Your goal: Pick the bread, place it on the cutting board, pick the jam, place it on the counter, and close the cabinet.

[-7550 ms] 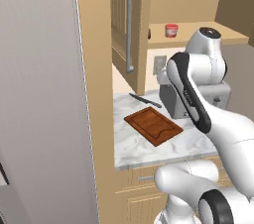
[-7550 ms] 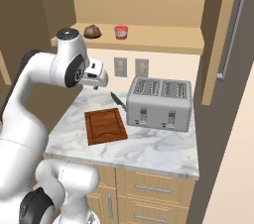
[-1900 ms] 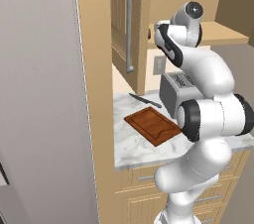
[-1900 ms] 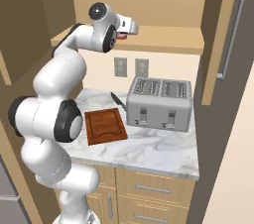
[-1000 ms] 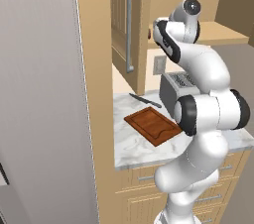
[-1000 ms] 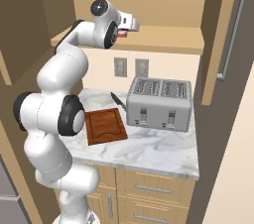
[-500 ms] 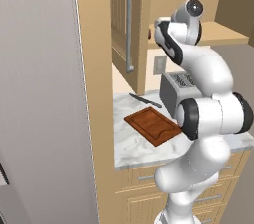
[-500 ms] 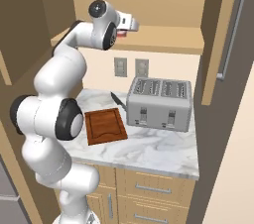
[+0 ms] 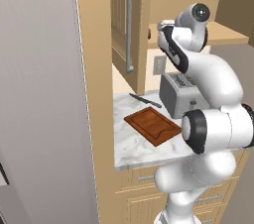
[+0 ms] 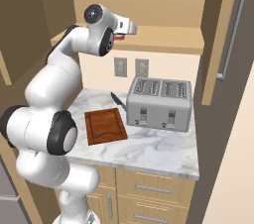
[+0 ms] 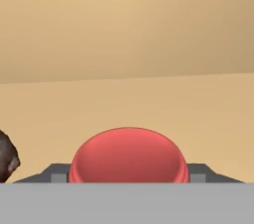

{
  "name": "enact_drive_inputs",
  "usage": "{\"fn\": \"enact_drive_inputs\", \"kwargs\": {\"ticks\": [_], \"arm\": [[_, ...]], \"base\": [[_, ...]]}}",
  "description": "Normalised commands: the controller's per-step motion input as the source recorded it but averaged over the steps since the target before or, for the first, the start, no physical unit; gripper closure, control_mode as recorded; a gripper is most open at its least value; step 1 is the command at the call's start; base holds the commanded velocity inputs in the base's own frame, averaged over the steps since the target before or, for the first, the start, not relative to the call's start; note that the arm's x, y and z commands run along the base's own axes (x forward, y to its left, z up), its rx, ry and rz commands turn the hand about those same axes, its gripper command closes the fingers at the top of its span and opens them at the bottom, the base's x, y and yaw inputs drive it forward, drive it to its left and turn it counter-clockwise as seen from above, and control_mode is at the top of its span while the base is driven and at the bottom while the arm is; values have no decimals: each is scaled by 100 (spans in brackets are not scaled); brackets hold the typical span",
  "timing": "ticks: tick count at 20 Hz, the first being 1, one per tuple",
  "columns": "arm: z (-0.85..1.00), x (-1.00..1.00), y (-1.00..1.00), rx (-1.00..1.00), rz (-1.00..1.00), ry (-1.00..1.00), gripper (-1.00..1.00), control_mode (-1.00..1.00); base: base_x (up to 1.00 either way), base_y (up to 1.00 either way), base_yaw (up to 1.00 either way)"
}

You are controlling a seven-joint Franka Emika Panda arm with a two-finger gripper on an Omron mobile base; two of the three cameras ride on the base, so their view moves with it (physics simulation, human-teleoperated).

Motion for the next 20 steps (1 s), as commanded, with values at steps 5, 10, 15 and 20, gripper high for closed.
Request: {"fn": "enact_drive_inputs", "kwargs": {"ticks": [5,10,15,20], "arm": [[0,-51,0,0,0,0,100,-100],[0,-57,0,0,0,0,100,-100],[0,-68,-3,0,1,0,100,-100],[-2,-60,-3,0,0,0,100,-100]], "base": [[0,0,0],[0,0,0],[0,0,0],[0,0,0]]}}
